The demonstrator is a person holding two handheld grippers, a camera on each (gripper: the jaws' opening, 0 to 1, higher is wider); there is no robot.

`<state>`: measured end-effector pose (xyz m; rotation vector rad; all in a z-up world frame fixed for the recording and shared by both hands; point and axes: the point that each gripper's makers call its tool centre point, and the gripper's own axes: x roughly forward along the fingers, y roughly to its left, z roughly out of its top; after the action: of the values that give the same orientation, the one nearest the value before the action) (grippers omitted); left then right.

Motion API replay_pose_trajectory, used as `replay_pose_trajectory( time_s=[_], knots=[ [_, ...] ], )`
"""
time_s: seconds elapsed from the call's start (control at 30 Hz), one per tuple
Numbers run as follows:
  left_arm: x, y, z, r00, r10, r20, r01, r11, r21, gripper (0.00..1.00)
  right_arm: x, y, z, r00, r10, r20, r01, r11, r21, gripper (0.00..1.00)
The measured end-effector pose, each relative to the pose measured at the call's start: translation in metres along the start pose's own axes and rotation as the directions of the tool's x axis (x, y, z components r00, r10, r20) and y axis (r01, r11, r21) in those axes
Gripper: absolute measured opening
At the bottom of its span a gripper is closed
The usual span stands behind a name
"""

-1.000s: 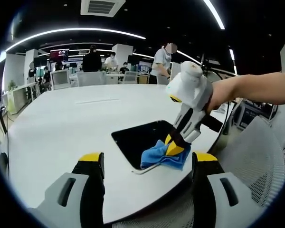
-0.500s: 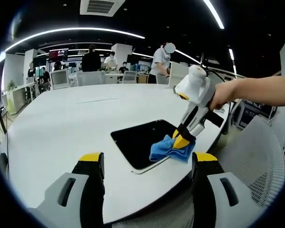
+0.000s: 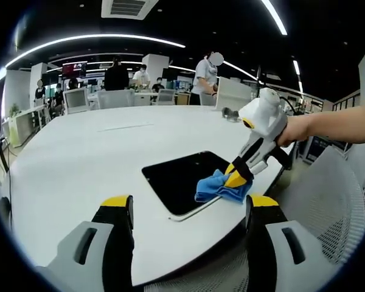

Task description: Wipe the mirror surface with the cleaning cloth until all visible marks leave the cleaned area.

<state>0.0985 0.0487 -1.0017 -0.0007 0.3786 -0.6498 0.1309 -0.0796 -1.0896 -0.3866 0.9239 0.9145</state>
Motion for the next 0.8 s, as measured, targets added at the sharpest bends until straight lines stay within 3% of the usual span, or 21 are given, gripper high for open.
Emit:
replay_pose_trajectory(
  time_s=[0.2, 0.43, 0.8],
  knots=[
    [0.0, -0.0001, 0.001, 1.0, 0.0, 0.006, 0.0, 1.0, 0.0, 0.73, 0.0018, -0.002, 0.001, 0.999, -0.046, 0.014, 0.046, 0.998, -0.03, 0.0],
    [0.0, -0.0006, 0.0011, 1.0, -0.003, 0.007, 0.003, 1.0, 0.0, 0.73, 0.0032, -0.0064, 0.0047, 0.996, -0.074, 0.053, 0.073, 0.997, 0.022, 0.0],
    [-0.0006, 0.0006, 0.002, 1.0, 0.003, 0.015, -0.003, 1.0, -0.002, 0.73, 0.0069, -0.0101, 0.0099, 0.994, -0.094, 0.054, 0.093, 0.996, 0.013, 0.0]
  ],
)
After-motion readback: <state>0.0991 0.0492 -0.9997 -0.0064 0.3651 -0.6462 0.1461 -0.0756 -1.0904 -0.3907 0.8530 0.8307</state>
